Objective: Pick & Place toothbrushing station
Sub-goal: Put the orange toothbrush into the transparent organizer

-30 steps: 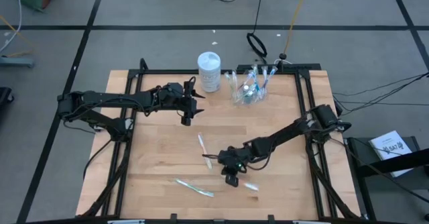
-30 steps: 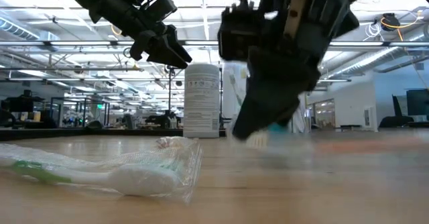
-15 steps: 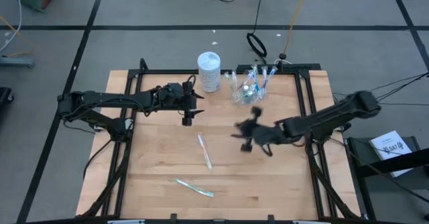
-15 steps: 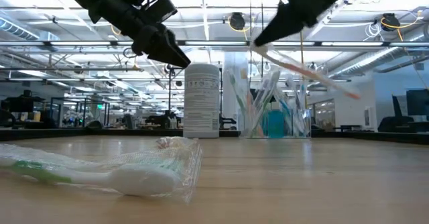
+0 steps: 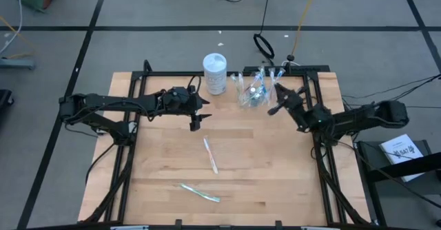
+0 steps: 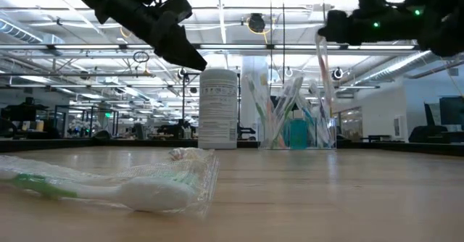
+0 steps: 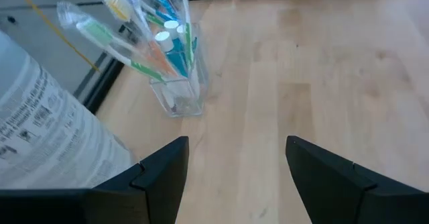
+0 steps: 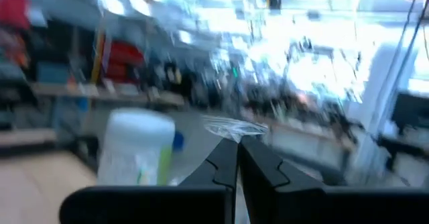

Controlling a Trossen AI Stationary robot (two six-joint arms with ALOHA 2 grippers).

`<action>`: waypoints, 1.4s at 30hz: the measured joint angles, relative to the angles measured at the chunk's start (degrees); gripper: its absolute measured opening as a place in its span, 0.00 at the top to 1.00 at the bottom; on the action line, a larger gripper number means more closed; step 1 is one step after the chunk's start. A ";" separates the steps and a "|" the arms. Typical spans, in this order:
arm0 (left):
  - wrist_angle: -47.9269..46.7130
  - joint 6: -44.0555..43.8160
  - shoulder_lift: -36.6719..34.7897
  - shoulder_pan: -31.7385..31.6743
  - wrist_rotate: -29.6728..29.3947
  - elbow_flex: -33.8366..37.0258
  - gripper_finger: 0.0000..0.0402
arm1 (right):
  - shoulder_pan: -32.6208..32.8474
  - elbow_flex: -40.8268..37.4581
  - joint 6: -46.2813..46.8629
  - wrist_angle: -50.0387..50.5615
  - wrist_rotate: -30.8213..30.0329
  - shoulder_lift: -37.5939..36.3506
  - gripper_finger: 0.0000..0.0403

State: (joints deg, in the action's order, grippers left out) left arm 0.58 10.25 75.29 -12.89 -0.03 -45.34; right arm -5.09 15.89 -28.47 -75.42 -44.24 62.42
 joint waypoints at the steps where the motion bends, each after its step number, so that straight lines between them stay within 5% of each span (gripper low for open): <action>1: 0.00 -0.96 0.00 0.22 -0.01 0.00 0.36 | -1.56 -1.48 -0.50 -3.49 3.06 -0.03 0.99; 7: -0.04 -1.94 0.02 2.00 0.00 0.00 0.36 | -10.20 -4.28 -1.16 -9.26 13.16 0.03 0.99; 20: -0.07 -2.13 0.02 6.30 -0.07 0.00 0.36 | -23.42 -4.19 3.90 -4.72 29.22 0.90 0.99; 42: -0.02 -0.99 0.02 7.19 -0.07 0.00 0.36 | -31.01 -4.06 5.16 -14.09 35.47 12.99 0.99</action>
State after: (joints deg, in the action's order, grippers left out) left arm 0.56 9.26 75.31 -5.69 -0.10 -45.34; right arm -36.10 11.84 -23.30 -89.50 -8.78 75.41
